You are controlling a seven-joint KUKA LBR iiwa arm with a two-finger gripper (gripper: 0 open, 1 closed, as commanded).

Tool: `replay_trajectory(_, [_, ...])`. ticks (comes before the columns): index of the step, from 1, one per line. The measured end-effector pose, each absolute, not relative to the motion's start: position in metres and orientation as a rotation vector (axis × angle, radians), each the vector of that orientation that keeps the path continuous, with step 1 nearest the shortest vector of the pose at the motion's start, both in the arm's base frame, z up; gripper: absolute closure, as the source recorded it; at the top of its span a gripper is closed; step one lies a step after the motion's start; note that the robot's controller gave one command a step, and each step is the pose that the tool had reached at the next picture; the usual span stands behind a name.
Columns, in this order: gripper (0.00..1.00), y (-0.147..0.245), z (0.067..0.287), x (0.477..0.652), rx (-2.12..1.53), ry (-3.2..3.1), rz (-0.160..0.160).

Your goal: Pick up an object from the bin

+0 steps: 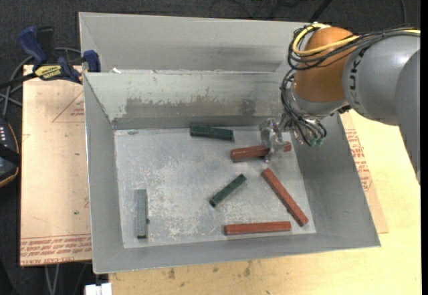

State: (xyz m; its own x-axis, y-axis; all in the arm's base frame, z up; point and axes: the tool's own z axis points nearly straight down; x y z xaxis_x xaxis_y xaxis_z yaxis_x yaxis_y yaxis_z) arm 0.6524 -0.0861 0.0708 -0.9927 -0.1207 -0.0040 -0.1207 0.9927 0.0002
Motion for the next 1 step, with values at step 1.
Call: replay_trajectory(1, [1.0, -0.1372, 0.1624, 0.5511, -0.307, 3.123, -0.005])
